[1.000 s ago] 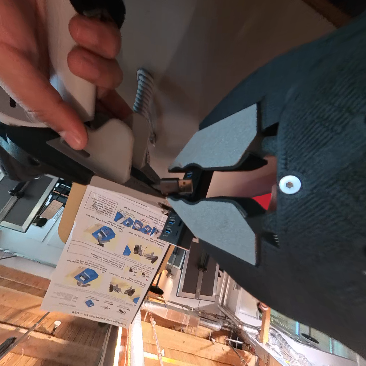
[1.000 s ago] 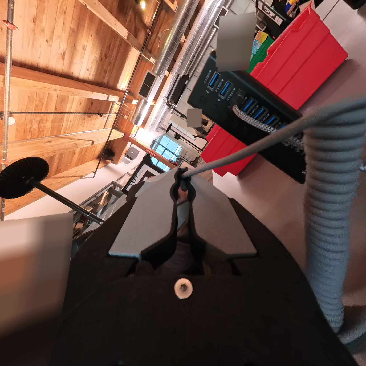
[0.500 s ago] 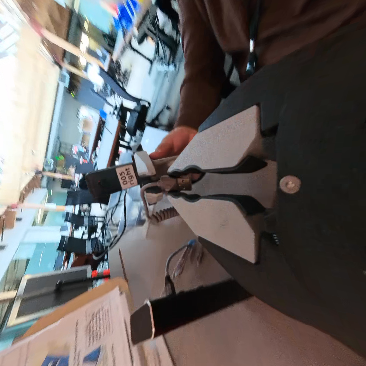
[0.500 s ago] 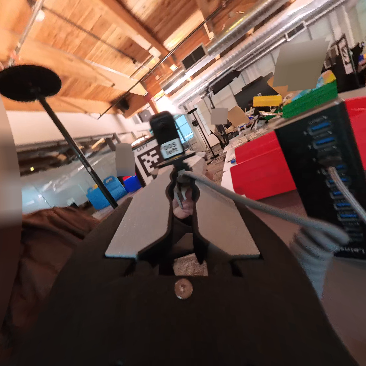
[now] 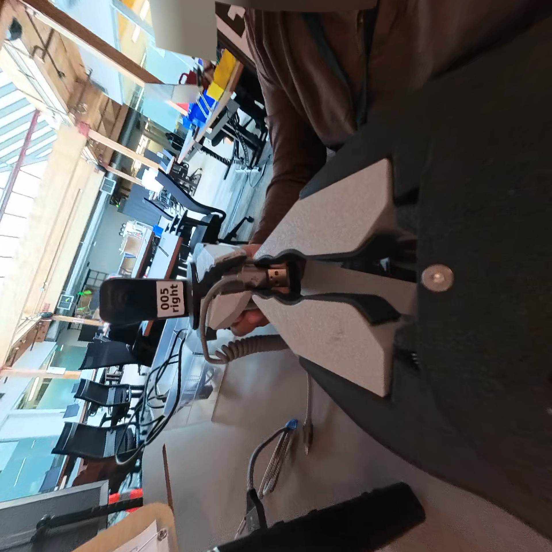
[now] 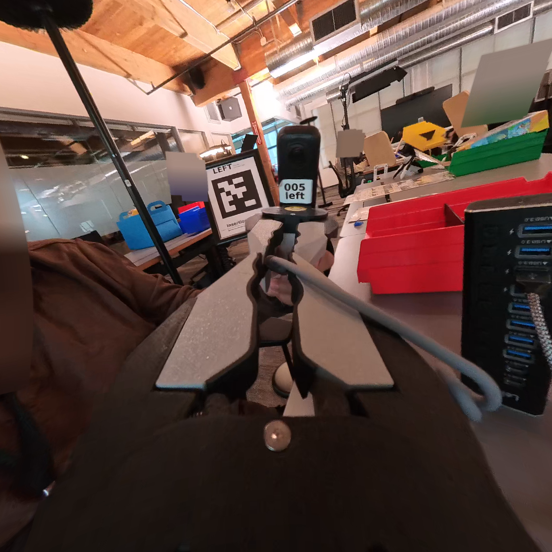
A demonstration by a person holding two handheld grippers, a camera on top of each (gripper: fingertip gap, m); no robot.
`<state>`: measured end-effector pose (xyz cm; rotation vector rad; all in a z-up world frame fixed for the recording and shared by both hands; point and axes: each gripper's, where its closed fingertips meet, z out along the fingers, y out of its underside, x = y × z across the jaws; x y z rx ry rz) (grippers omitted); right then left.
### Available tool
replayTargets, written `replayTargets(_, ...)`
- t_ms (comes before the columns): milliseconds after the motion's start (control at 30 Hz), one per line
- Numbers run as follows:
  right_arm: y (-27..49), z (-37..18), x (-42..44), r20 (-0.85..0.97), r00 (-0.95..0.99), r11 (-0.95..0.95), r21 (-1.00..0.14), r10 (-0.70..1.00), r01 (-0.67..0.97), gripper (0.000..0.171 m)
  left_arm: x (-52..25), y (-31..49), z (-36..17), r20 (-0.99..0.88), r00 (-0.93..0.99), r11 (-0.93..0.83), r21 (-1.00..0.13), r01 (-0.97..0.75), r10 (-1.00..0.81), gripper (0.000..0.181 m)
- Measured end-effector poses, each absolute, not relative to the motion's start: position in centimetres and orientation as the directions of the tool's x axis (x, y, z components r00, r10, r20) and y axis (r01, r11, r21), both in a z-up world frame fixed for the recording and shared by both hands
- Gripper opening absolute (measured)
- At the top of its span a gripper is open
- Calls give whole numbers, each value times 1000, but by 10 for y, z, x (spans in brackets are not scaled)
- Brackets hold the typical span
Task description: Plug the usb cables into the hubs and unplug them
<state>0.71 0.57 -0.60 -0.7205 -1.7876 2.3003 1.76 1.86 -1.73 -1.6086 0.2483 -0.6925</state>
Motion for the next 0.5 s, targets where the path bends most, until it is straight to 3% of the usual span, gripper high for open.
replayTargets(500, 10, -16, 1, -234, -834, -162, -971, 500, 175, 14, 12, 25, -29, 155, 895, -204, -976, 74, -418, 14)
